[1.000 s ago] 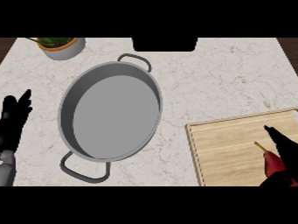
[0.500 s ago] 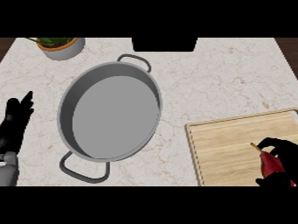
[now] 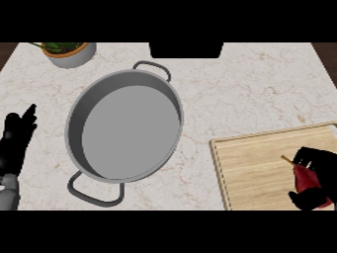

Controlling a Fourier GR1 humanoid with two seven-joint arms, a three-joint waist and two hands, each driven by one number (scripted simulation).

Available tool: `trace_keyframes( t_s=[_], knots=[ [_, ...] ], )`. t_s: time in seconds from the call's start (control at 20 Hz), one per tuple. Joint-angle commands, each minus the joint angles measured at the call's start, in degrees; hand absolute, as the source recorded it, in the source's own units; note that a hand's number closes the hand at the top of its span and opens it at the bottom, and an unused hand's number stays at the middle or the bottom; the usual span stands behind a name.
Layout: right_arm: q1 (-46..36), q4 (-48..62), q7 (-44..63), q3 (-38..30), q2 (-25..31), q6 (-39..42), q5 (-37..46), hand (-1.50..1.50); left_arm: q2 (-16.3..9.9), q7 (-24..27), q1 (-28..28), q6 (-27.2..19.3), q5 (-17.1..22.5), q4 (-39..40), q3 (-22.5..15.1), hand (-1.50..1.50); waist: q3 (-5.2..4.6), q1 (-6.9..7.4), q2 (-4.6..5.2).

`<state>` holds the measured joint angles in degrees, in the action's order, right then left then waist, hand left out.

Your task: Pick the pear from the tray and place it in the pot

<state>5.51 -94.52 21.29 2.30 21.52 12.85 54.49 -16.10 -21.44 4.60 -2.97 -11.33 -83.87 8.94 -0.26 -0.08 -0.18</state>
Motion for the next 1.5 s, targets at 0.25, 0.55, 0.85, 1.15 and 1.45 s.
trace_keyframes(
  t_s=[0.25, 0.55, 0.85, 1.15, 1.45],
  knots=[
    [5.2, -10.9, 5.9, 11.3, -7.0, -0.9, 10.4, 1.50, 1.6, 0.0, -1.6, -0.2, -1.4, -1.4, -0.5, 0.00, 0.24, 0.00, 0.12],
    [10.1, -28.3, 13.9, 19.1, -7.5, -1.6, 20.8, 1.50, -0.2, -0.5, 1.1, 0.8, -0.5, 1.0, 1.5, 0.00, 0.20, -0.78, -0.05],
    [1.5, -37.8, 13.7, 22.9, -10.9, -4.9, 23.8, 1.50, -0.2, -1.8, 1.9, 0.6, -1.0, 0.6, 1.2, 0.00, 0.19, -0.46, 0.00],
    [-7.5, -48.1, 15.9, 29.7, -16.2, -1.9, 26.1, 1.50, -0.1, -0.1, 1.1, 1.0, -0.9, 0.6, 1.3, 0.00, 0.14, 0.07, 0.08],
    [-26.5, -47.1, 28.1, 35.9, -21.4, 14.0, 27.9, 1.50, -0.7, 1.4, 2.5, 1.8, 0.2, 3.5, 2.9, 0.00, 0.11, 0.17, 0.09]
  ],
)
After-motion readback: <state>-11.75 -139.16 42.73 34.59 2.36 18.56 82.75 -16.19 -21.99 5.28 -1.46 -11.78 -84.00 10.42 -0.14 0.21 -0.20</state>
